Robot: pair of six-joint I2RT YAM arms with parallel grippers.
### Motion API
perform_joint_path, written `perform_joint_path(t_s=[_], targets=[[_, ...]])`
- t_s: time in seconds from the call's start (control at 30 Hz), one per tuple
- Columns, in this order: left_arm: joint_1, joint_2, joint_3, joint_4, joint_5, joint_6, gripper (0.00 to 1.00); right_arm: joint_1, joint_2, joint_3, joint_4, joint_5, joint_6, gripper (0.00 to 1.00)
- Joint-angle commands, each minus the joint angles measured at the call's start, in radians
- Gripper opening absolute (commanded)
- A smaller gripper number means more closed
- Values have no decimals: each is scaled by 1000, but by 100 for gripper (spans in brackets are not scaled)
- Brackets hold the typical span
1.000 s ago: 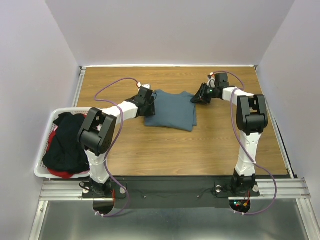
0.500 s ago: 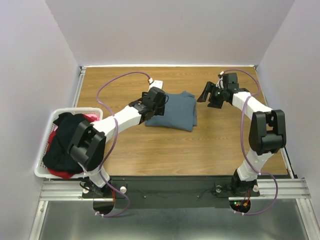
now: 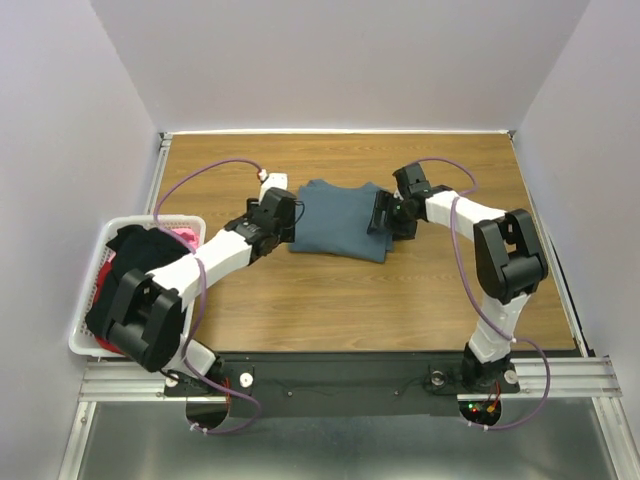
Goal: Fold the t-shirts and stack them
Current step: Neatly place the folded tshirt to the corner
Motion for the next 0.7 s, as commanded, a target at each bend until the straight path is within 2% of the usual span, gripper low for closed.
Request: perform_joint_path(t_s=[0.0, 0.17, 0.27, 0.33, 0.37, 0.4, 0.43, 0.47, 0.5, 0.53, 0.67], targets=[[44, -105, -54, 45, -33, 11, 71, 32, 53, 44, -23, 80, 48, 77], [83, -155, -123, 87, -24, 20, 71, 87, 102, 77, -48, 113, 64, 72], [104, -159, -133, 99, -13, 27, 71, 89, 108, 77, -68, 144, 65, 66], [111, -160, -137, 111, -12, 33, 71, 87, 106, 89, -89, 214, 31, 51], [120, -165, -142, 116, -10, 36, 71, 80, 108, 100, -105, 251, 13, 32], [123, -168, -145, 121, -7, 37, 71, 72, 106, 100, -105, 256, -13, 31], [129, -171, -148, 131, -1, 42, 71, 63, 106, 104, -111, 261, -68, 21], [132, -175, -151, 136, 2, 50, 71, 52, 105, 107, -117, 270, -88, 16], [137, -175, -153, 138, 4, 53, 71, 19, 102, 109, -122, 284, -111, 5], [138, -178, -153, 136, 5, 54, 70, -1, 99, 110, -126, 284, -158, 1], [141, -200, -160, 147, 7, 57, 70, -147, 96, 164, -143, 314, -312, 1]])
